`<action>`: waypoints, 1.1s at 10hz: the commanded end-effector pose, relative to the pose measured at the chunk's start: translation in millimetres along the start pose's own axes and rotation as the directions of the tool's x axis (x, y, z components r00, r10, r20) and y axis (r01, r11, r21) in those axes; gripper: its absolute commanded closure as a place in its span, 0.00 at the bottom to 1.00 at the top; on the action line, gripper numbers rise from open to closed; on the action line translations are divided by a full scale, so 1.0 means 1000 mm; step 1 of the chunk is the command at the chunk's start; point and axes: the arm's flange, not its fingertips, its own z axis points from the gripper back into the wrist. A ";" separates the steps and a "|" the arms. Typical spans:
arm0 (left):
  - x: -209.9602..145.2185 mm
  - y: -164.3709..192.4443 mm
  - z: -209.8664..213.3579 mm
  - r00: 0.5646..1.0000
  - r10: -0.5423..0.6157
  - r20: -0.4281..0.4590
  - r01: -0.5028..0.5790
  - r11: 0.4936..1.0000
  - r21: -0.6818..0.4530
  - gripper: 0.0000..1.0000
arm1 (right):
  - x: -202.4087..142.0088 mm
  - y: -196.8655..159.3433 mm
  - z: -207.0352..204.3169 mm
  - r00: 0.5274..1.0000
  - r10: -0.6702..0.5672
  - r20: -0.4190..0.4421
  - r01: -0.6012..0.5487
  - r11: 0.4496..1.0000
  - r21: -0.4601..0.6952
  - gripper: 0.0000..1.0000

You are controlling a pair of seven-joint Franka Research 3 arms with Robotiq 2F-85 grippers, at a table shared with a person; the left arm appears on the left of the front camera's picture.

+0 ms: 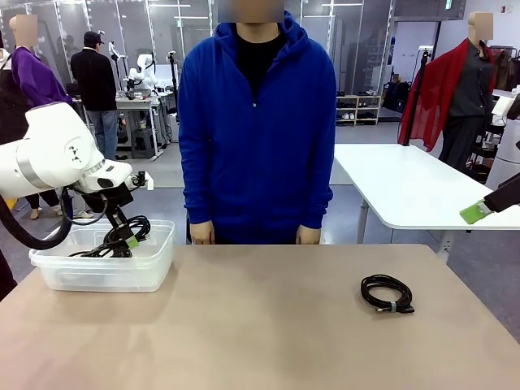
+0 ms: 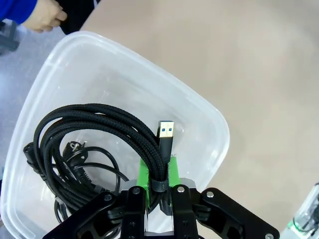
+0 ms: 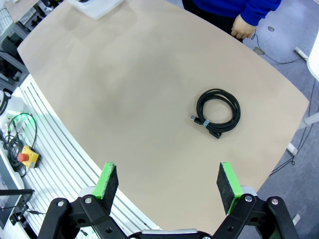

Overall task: Organize and store the cables.
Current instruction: Place the USB Extension Cable into the Organizing box.

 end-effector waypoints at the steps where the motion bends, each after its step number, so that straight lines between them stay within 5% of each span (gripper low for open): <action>1: 0.015 0.010 0.000 0.997 0.071 0.012 -0.071 0.996 0.047 0.85 | 0.001 0.000 0.002 1.000 -0.014 -0.001 0.014 1.000 0.003 0.00; 5: 0.029 0.014 -0.010 0.987 0.162 0.003 -0.162 0.986 0.041 0.85 | 0.001 0.000 0.002 1.000 -0.014 -0.001 0.014 1.000 0.003 0.00; 11: 0.024 0.010 -0.011 0.990 0.140 -0.001 -0.140 0.990 0.017 0.83 | 0.001 0.000 0.002 1.000 -0.014 -0.001 0.014 1.000 0.003 0.00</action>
